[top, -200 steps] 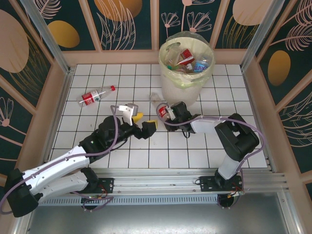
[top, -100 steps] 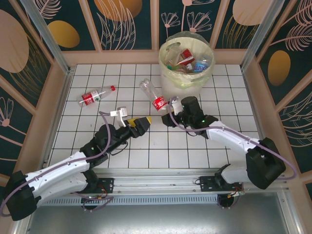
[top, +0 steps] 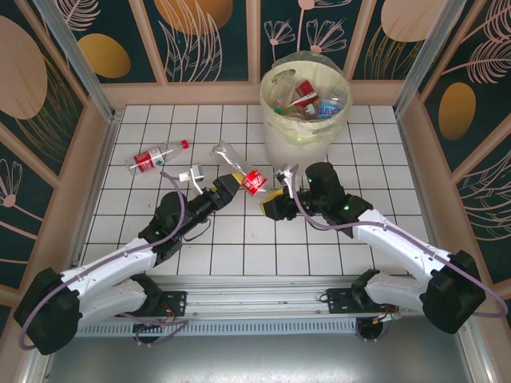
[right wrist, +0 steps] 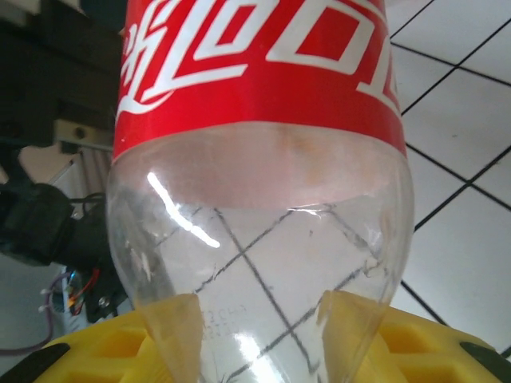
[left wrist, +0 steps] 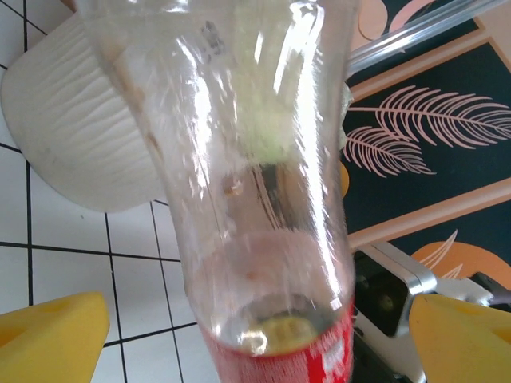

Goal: Put the plastic bottles in the bin

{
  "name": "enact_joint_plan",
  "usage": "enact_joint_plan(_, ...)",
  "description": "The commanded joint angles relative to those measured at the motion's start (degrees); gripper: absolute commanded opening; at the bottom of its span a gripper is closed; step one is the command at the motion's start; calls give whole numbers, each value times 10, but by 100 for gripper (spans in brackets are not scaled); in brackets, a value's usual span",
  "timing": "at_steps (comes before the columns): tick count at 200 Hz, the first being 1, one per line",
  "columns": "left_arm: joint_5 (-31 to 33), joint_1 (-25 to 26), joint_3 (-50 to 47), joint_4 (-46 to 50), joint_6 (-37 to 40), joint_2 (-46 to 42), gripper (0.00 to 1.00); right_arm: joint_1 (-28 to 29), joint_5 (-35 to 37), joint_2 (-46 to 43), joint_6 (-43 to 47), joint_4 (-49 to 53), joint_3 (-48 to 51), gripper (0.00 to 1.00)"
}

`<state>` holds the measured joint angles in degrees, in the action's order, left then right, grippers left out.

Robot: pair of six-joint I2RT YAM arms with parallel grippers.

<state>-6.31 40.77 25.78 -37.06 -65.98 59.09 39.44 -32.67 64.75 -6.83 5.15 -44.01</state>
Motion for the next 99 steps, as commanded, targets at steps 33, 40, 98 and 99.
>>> enact_joint_plan(33,-41,-21,23,-81,-28,28,88,21,-22,-22,-16,18,15,43)
enact_joint_plan(40,-42,-21,25,-82,-26,29,85,23,-18,-24,-18,19,16,43)
enact_joint_plan(98,-45,-24,34,-89,-31,31,61,29,-9,-29,-16,26,16,43)
enact_joint_plan(99,-45,-24,35,-89,-31,31,61,29,-9,-29,-16,26,16,43)
